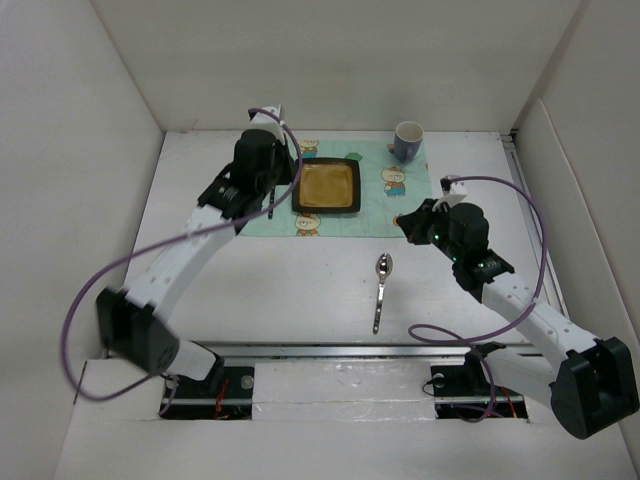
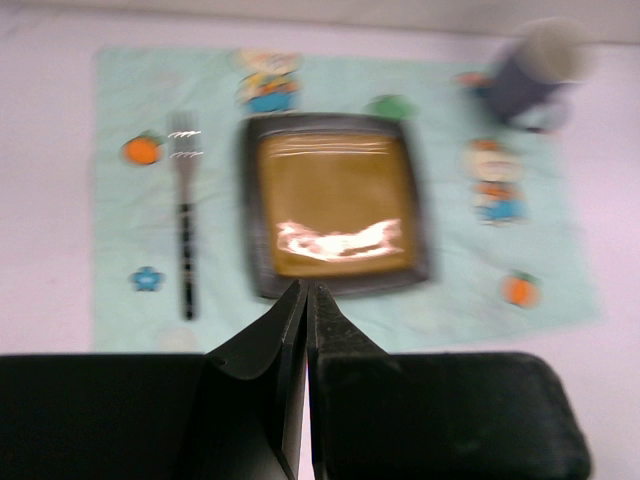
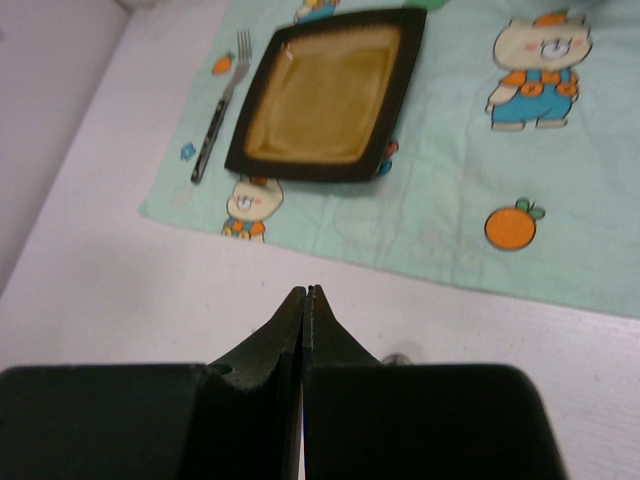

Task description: Set the dinner table for one person

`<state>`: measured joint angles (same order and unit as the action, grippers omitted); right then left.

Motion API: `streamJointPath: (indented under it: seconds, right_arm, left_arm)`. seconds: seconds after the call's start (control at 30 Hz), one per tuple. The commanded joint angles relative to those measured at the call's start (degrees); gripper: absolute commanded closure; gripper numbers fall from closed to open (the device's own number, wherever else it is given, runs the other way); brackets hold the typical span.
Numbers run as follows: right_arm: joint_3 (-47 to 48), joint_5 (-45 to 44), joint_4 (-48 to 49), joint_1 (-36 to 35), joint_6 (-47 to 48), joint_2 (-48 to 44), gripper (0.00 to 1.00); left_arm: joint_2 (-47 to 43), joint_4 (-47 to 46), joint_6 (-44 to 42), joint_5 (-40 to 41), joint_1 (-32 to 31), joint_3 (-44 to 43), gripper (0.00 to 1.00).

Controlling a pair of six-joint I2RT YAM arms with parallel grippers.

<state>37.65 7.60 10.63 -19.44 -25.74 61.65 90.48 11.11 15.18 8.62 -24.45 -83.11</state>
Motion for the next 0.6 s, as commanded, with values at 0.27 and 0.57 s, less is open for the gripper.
streamJointPath:
  seconds: [0.27, 0.57]
  right_arm:
    - [-12.51, -15.76, -22.49, -18.87, -10.46, -15.50, 0.56]
    - [-6.99, -21.65, -30.67, -31.16, -18.20, -4.01, 0.36]
  left_arm:
    - [-45.10, 1.45, 8.29, -3.43, -12.73, 31.25, 0.88]
    - [-57.33, 1.72, 4.51, -4.49, -12.73, 40.21, 0.63]
